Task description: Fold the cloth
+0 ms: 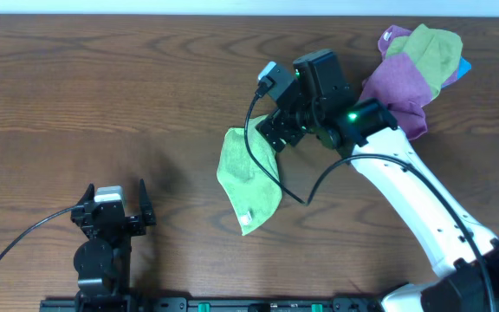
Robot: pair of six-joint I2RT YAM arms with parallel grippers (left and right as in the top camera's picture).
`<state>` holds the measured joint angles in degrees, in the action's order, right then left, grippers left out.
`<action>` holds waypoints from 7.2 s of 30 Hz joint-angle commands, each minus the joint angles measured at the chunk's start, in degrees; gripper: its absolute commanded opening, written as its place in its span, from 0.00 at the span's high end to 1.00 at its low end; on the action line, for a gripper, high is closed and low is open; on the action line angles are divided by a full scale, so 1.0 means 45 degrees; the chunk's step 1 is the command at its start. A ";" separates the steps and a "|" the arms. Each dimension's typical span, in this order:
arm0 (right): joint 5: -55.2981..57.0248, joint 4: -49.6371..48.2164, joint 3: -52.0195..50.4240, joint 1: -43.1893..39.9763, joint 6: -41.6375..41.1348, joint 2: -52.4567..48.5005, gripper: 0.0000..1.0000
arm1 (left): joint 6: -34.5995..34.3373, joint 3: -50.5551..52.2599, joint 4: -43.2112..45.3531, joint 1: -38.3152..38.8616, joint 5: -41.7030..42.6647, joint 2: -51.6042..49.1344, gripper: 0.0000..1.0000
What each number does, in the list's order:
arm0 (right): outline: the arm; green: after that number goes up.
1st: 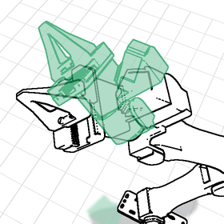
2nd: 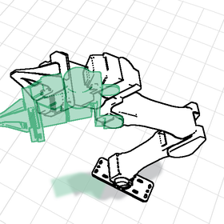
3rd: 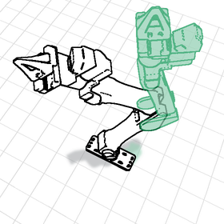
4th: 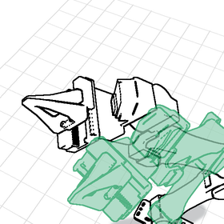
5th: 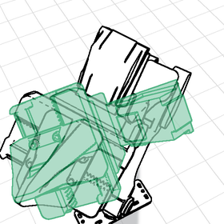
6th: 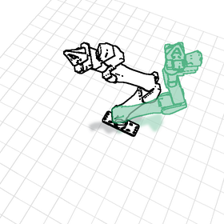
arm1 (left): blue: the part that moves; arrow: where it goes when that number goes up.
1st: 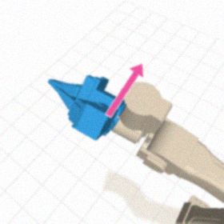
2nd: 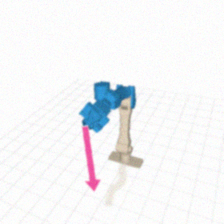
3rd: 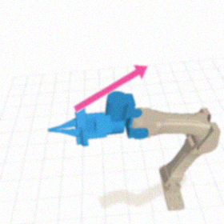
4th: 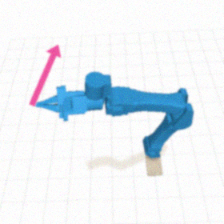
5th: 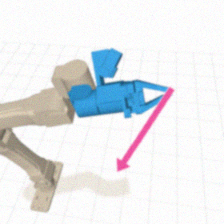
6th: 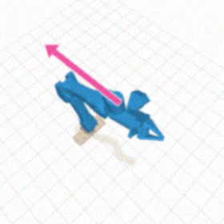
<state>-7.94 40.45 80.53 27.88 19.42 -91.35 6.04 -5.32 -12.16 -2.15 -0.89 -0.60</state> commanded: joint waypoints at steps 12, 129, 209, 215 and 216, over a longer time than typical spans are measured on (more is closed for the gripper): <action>0.0554 -0.0024 -0.2895 -0.3065 0.0180 0.5697 0.07 | 0.0083 0.0223 -0.0471 -0.0039 -0.0214 0.0063 0.05; 0.0418 -0.2540 0.1613 -0.2885 -0.4862 -0.4867 0.17 | 0.0083 0.0223 -0.0471 -0.0039 -0.0214 0.0063 0.05; -0.0418 0.6314 -0.0942 -0.1195 -0.5425 0.8636 0.01 | -0.5421 -0.6411 0.8252 0.0952 1.3202 -1.1152 0.05; 0.1763 0.6824 -0.0942 -0.1200 -0.6436 0.8699 0.01 | -0.3041 -1.0049 0.5897 0.2769 1.2769 -1.5747 0.05; 0.2137 0.7014 -0.0942 -0.1200 -0.6654 0.8743 0.01 | -0.2623 -1.0632 0.5411 0.2987 1.2546 -1.6383 0.05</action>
<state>-5.13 71.00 76.27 22.72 -6.70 -52.71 -12.95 -47.72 14.72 9.28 56.45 -69.58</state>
